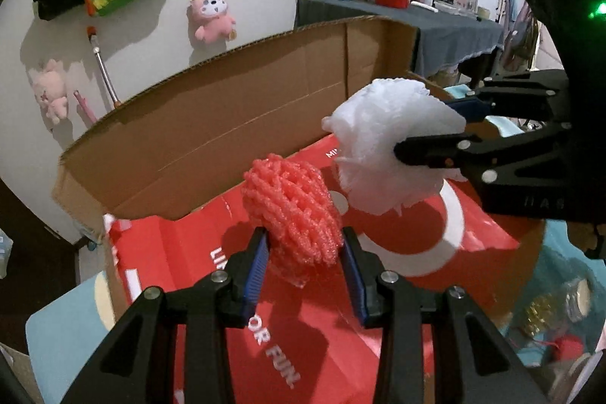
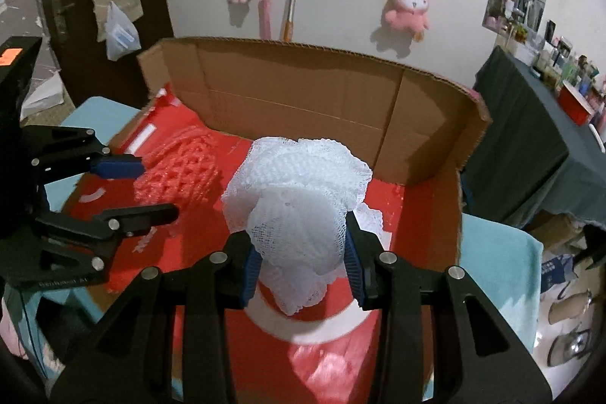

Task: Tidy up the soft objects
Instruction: 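Carry both sponges into the red-lined box and open both tools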

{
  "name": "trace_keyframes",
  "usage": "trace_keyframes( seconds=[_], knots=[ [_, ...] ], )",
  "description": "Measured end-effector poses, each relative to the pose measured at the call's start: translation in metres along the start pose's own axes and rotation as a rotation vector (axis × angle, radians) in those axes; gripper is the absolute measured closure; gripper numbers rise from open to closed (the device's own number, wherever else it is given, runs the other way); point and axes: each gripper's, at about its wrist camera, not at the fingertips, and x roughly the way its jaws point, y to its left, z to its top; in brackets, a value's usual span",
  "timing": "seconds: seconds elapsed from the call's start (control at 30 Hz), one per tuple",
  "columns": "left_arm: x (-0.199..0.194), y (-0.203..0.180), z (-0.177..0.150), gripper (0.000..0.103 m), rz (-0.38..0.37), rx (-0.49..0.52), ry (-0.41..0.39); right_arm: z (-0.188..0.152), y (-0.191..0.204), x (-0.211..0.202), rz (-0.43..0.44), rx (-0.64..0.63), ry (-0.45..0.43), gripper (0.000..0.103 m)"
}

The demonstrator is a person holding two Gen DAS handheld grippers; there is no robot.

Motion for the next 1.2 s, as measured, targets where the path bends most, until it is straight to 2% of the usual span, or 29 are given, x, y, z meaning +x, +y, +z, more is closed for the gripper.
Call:
trace_keyframes(
  seconds=[0.13,0.27,0.53,1.03,1.2],
  knots=[
    [0.017,0.007,0.008,0.062,0.014,-0.008,0.027,0.011,-0.007,0.024,-0.005,0.028,0.049,0.067],
    [0.034,0.011,0.011,0.061,-0.005,-0.031,0.043,0.021,-0.017,0.046,-0.01,0.067,0.087,0.066],
    [0.052,0.013,0.009,0.059,-0.012,-0.059,0.056,0.021,-0.03,0.08,-0.014,0.129,0.155,0.064],
    [0.053,0.007,0.013,0.054,-0.004,-0.053,0.067,0.019,-0.033,0.082,-0.024,0.132,0.147,0.057],
    [0.047,0.01,0.012,0.043,-0.001,-0.067,0.054,0.018,-0.032,0.081,-0.029,0.137,0.147,0.052]
  ],
)
